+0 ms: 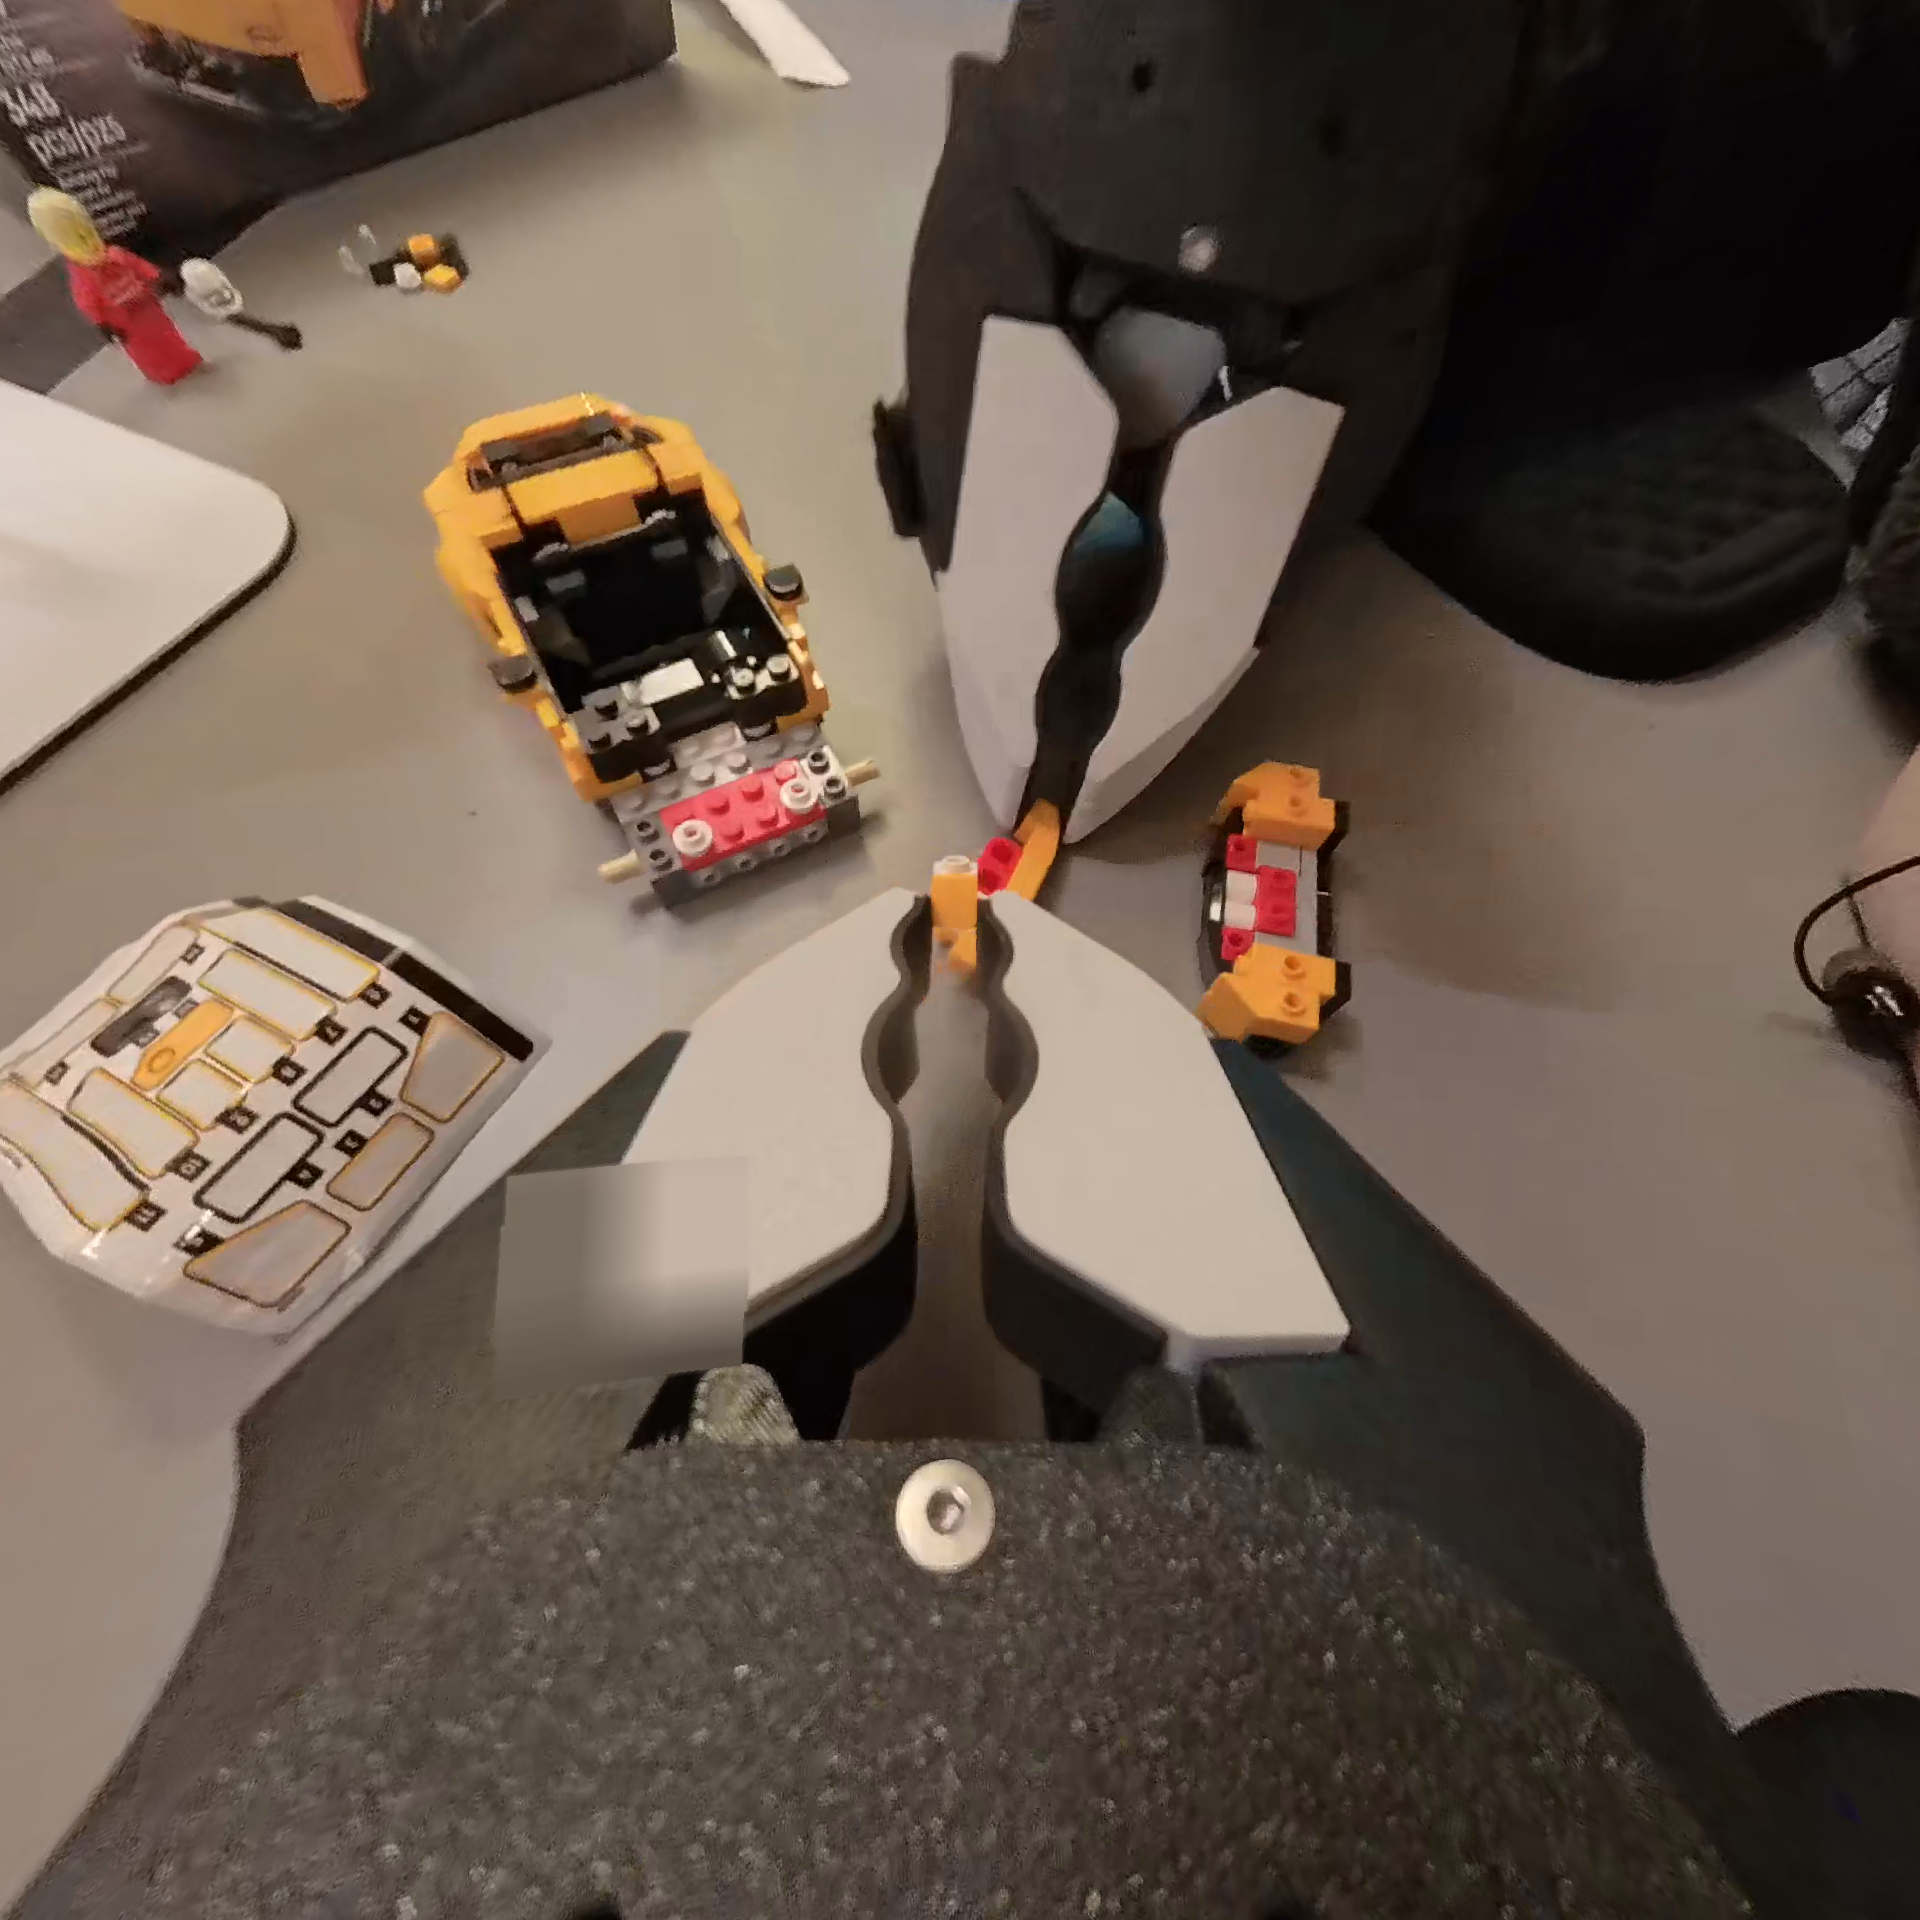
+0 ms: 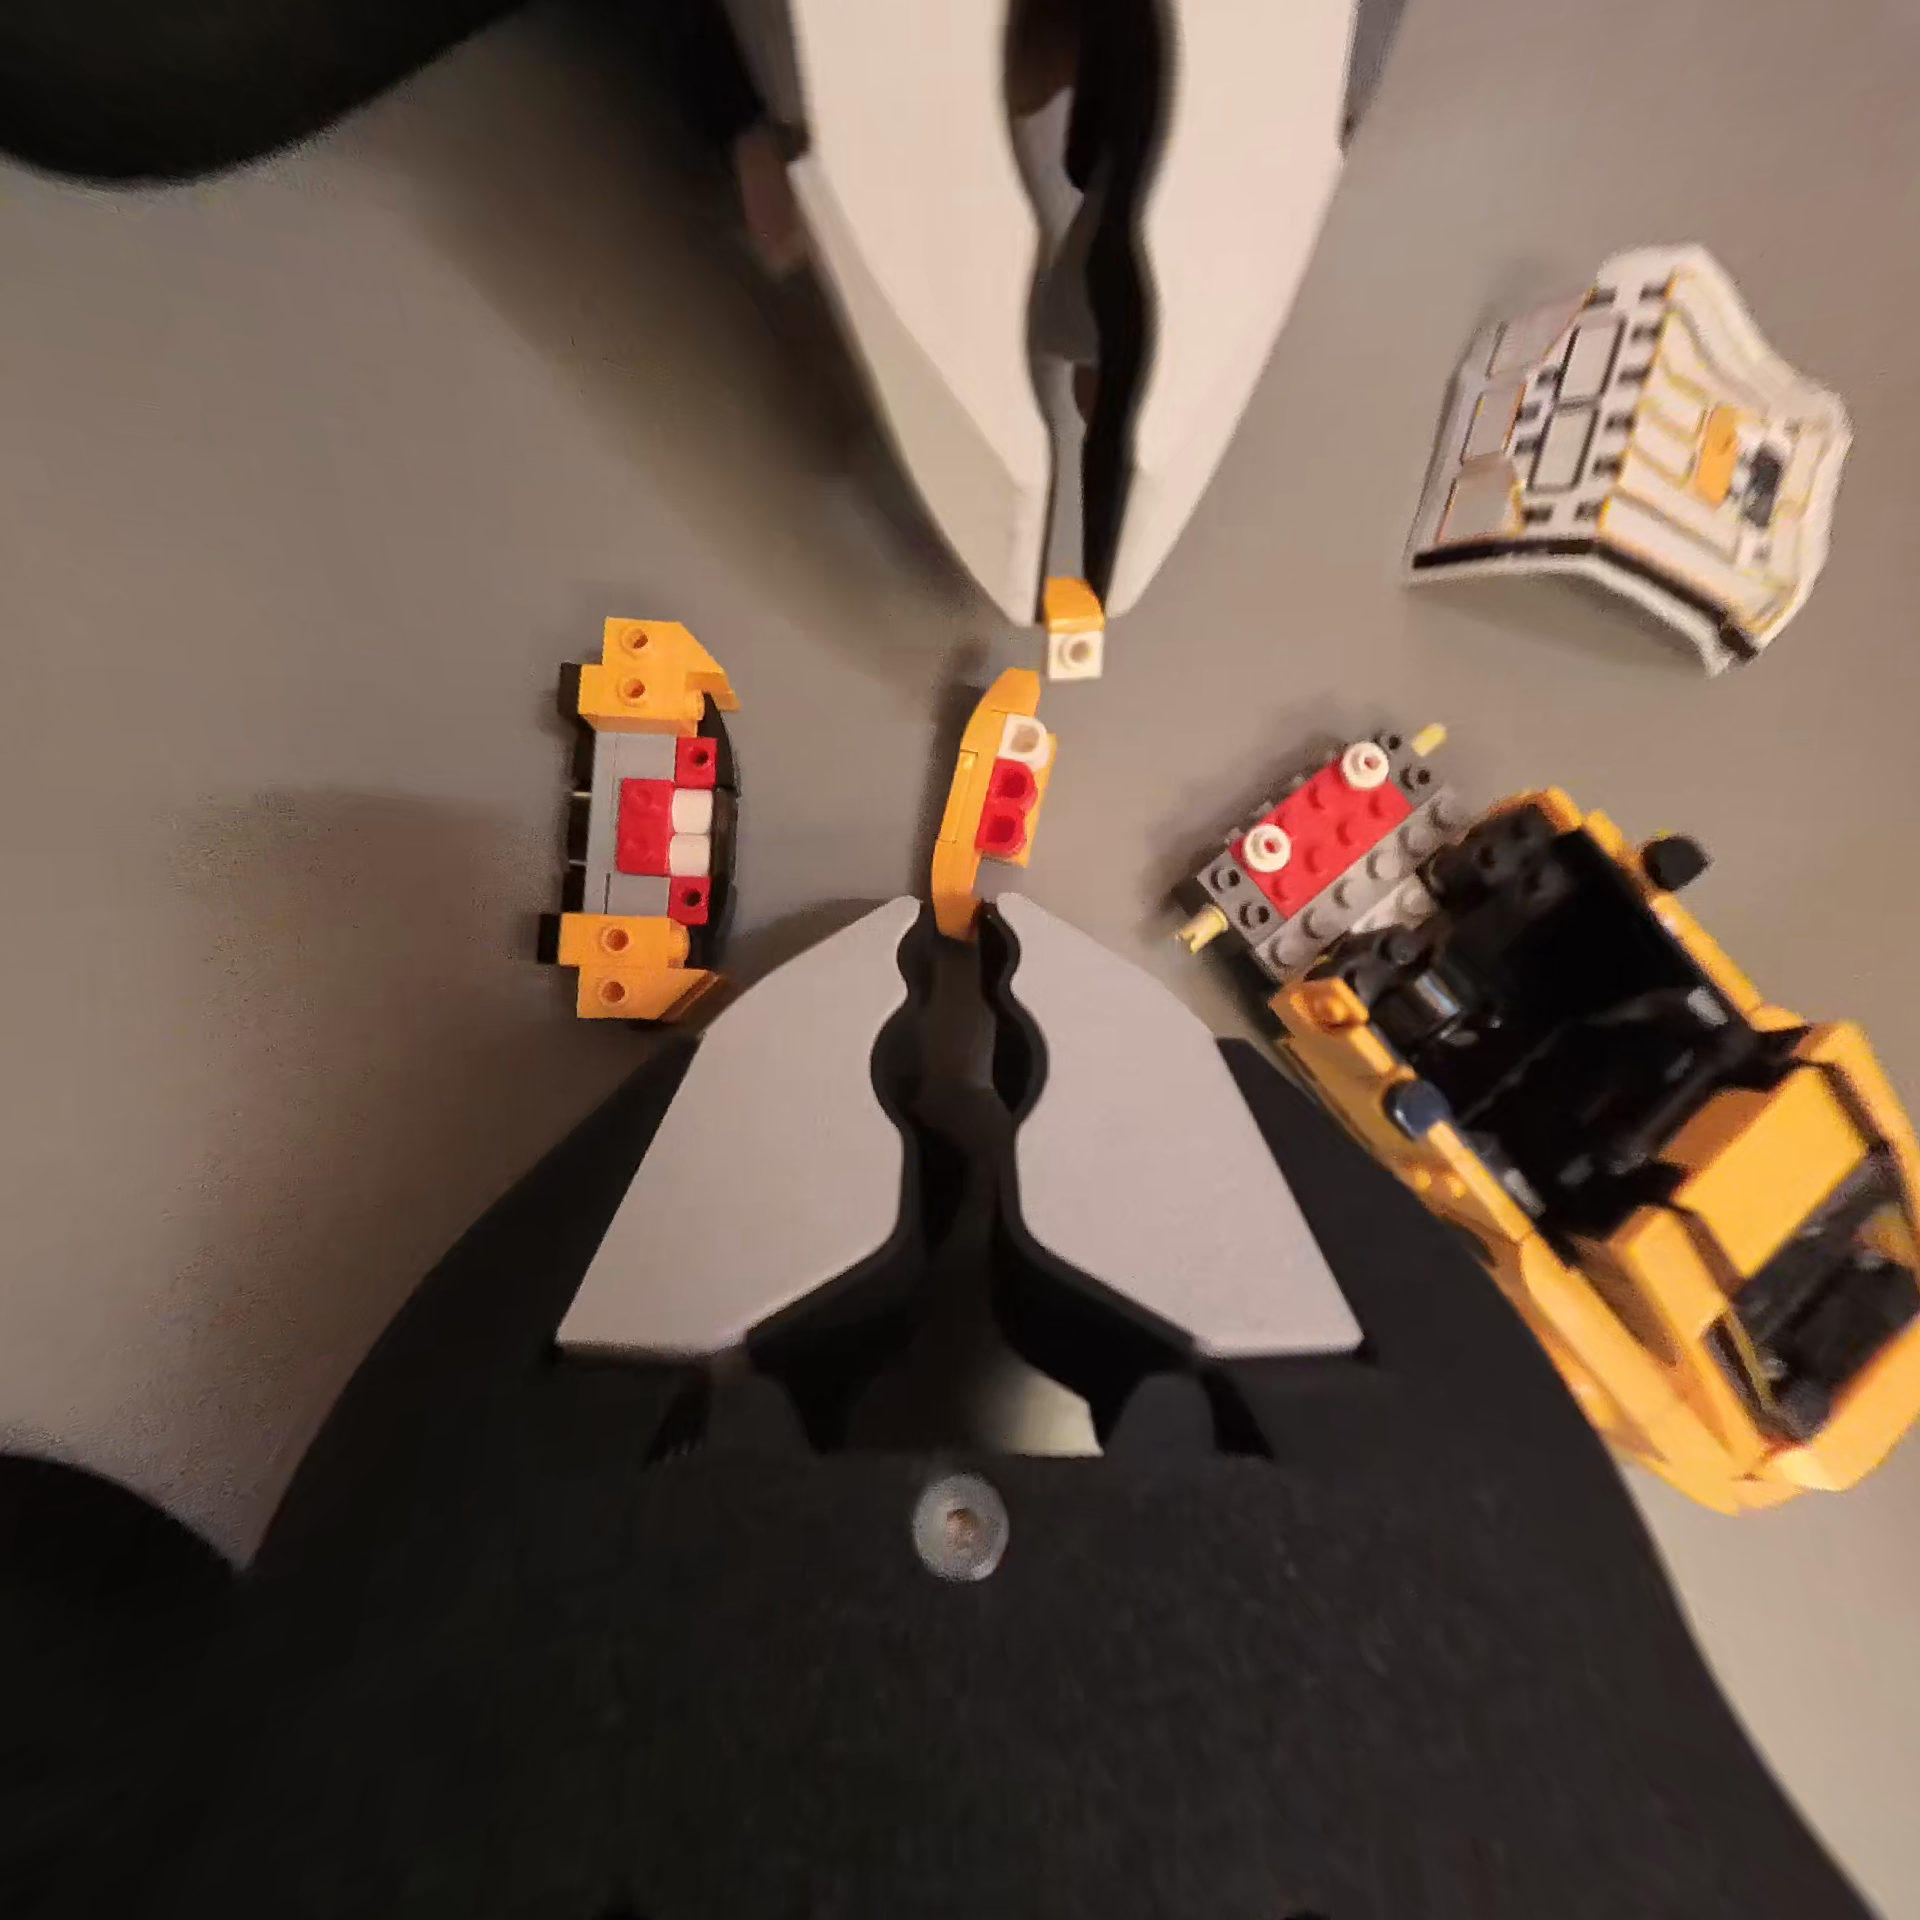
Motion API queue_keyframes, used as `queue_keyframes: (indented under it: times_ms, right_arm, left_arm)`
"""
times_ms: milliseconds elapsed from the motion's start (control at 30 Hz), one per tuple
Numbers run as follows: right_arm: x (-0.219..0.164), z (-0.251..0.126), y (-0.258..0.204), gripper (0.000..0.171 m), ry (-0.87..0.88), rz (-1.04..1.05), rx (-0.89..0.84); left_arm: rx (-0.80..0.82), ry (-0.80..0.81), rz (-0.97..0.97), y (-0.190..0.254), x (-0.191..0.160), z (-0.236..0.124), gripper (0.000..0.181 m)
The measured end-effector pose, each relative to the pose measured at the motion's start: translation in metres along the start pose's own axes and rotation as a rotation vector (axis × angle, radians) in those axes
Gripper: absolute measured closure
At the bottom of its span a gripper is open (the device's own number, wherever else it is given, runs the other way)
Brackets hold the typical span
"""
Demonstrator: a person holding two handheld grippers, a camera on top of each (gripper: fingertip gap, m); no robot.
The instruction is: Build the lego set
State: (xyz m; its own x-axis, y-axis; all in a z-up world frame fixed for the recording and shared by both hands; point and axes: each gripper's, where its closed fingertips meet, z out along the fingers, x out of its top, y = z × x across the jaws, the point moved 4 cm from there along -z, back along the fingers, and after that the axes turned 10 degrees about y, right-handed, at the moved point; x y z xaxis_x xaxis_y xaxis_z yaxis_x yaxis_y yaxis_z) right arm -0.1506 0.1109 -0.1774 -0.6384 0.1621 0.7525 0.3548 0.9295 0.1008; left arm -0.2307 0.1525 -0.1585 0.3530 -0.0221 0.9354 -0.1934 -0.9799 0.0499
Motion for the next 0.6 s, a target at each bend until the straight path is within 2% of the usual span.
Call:
queue_keyframes:
  times_ms: [167,233,467,600]
  right_arm:
    - [0.002,0.000,-0.004,0.164,-0.011,-0.460,-0.147]
    - [0.002,0.000,-0.007,0.164,-0.024,-0.577,-0.177]
    - [-0.001,-0.003,-0.007,0.163,-0.006,-0.587,-0.170]
    - [0.002,-0.010,-0.003,0.163,0.065,-0.437,-0.147]
  left_arm:
    - [-0.034,-0.067,0.014,0.005,-0.008,0.003,0.174]
    - [-0.047,-0.077,0.047,0.008,-0.009,0.003,0.173]
    - [-0.084,-0.123,0.118,0.016,-0.014,0.005,0.173]
    - [-0.098,-0.112,0.117,0.018,-0.013,0.005,0.173]
